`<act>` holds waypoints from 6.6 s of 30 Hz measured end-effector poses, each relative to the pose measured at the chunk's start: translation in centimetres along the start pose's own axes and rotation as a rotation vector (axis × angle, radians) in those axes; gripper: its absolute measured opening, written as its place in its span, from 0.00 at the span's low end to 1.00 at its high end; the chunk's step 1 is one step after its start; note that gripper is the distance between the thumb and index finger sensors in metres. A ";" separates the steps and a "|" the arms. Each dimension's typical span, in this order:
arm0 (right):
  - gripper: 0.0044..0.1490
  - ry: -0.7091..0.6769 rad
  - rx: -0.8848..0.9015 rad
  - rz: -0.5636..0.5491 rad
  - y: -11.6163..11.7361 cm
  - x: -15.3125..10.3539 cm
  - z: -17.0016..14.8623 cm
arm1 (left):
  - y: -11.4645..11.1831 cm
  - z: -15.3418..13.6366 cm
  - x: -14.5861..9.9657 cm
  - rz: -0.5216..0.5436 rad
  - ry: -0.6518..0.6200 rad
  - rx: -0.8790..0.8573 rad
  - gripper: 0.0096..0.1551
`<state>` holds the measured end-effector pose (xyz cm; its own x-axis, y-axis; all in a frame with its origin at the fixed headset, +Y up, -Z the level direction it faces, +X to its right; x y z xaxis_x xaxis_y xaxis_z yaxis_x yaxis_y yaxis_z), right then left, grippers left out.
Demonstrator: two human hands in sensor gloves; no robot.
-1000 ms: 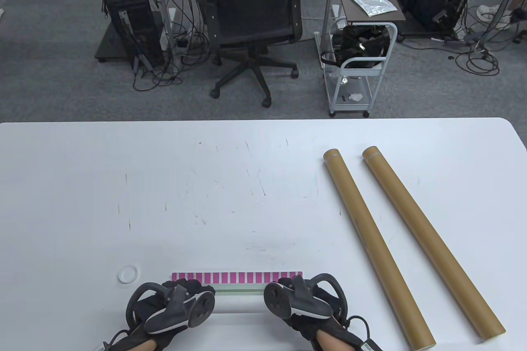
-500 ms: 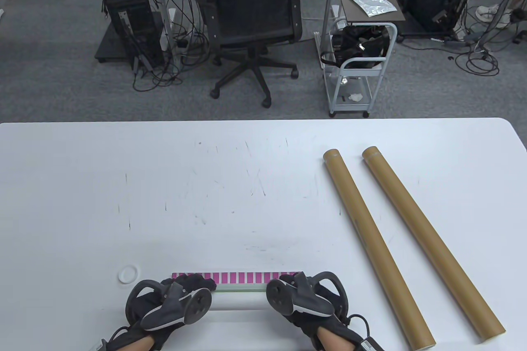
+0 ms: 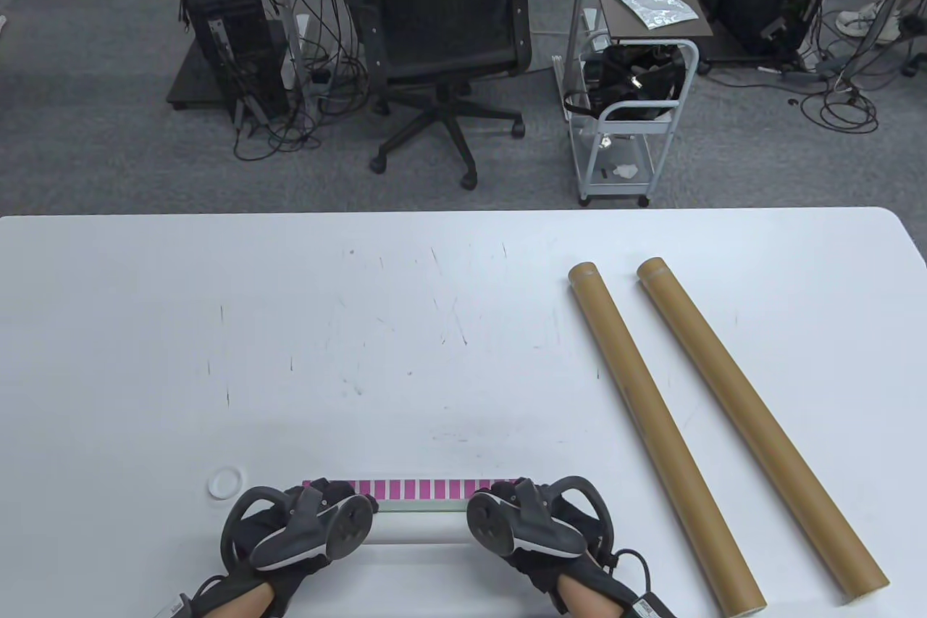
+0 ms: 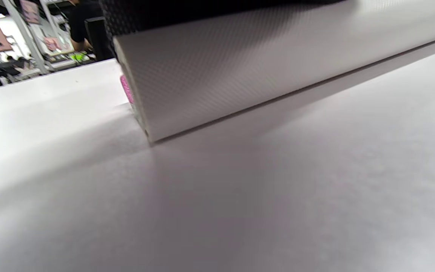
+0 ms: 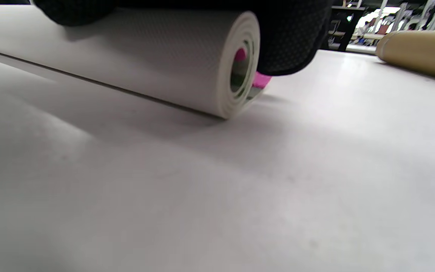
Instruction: Roll up mouse pads and store in mailing tubes
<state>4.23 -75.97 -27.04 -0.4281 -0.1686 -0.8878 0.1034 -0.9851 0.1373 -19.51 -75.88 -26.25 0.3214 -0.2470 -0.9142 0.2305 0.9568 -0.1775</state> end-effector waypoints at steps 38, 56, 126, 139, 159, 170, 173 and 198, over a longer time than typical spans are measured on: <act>0.32 0.006 -0.028 0.014 -0.1 0.0 0.2 | 0.8 1.9 -1.7 0.266 0.013 0.164 0.27; 0.34 -0.006 -0.039 -0.032 -1.0 -0.4 0.3 | 0.4 1.3 -0.6 0.113 0.030 0.044 0.26; 0.39 -0.125 0.353 -0.033 -1.1 1.8 4.6 | 1.2 -1.2 -2.7 0.571 0.141 0.349 0.20; 0.51 0.407 -0.400 -0.201 -11.3 -2.2 -11.5 | 1.6 -3.1 -2.6 0.568 0.207 0.264 0.20; 0.58 0.989 -0.047 0.301 0.6 -6.8 -33.4 | 2.5 -3.9 -3.1 0.599 0.269 0.286 0.20; 0.54 0.980 -0.141 0.152 -2.4 -6.7 -34.6 | 2.2 -4.8 -2.7 0.555 0.297 0.265 0.20; 0.54 1.046 -0.180 0.054 -5.1 -9.4 -34.5 | 2.6 -5.0 -2.9 0.567 0.306 0.254 0.20; 0.49 0.504 -0.404 -0.698 -6.4 -9.6 -12.1 | 1.1 -12.5 -2.8 0.417 0.617 0.107 0.20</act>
<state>18.55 -67.63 -24.71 -0.0823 0.5806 -0.8100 0.3140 -0.7563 -0.5739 -31.63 -72.20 -28.40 -0.1638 0.2934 -0.9418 0.3006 0.9242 0.2356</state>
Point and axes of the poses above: the tracker on the back of each hand, its own z axis roughly to the thumb side, its own x axis roughly from the wrist to the fingertips, y = z × x, the point moved 1 cm from there along x, roughly from the wrist to the fingertips, and after that the axes turned 2 degrees about y, right-handed, at the moved point
